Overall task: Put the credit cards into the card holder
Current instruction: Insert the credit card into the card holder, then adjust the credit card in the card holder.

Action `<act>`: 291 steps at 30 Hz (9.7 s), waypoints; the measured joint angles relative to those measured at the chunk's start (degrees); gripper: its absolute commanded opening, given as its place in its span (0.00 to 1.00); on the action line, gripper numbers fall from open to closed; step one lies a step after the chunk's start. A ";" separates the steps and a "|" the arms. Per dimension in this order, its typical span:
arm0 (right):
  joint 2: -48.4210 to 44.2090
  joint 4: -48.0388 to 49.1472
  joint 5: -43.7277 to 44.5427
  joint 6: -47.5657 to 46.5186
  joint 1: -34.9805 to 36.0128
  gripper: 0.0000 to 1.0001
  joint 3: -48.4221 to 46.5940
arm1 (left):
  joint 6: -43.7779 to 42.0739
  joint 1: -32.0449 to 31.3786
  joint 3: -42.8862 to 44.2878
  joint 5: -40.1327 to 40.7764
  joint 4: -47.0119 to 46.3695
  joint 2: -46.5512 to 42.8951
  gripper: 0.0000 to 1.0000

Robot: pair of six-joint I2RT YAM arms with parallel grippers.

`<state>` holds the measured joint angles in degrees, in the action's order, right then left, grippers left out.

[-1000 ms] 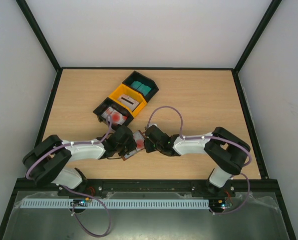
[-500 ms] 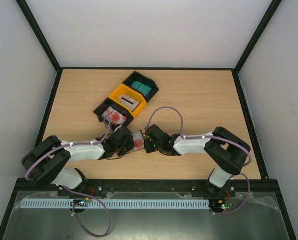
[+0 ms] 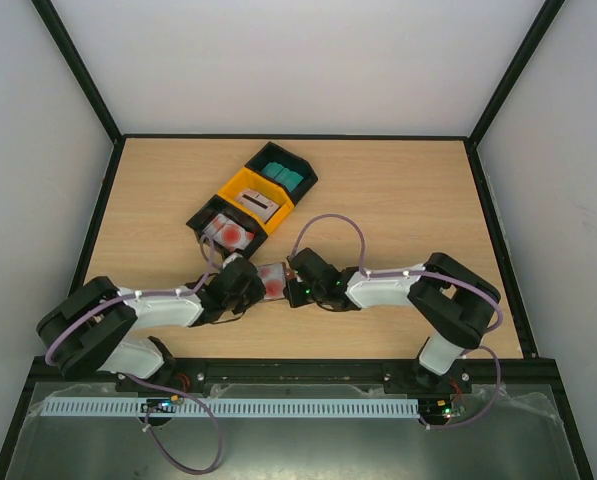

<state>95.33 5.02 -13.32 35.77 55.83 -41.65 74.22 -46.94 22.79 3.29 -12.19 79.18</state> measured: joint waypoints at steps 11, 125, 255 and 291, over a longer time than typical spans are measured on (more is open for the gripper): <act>-0.26 0.13 1.29 6.32 0.68 0.27 -0.20 | 0.44 -0.09 -1.49 -1.01 1.66 -4.96 0.27; 5.07 4.44 15.82 -5.40 7.74 0.41 -3.30 | -2.56 -0.15 -2.93 0.66 6.34 -9.66 0.39; 14.51 -10.93 3.61 -3.02 7.30 0.04 -21.79 | -8.63 13.86 -5.07 -5.88 25.07 -24.17 0.29; 11.93 -12.52 9.97 -8.55 6.32 0.53 -22.38 | -10.82 13.75 -1.38 -5.18 26.77 -21.51 0.45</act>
<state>107.26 -7.51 -3.36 27.22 62.15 -64.03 63.40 -33.19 21.41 -1.89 14.59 57.67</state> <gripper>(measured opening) 0.543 0.448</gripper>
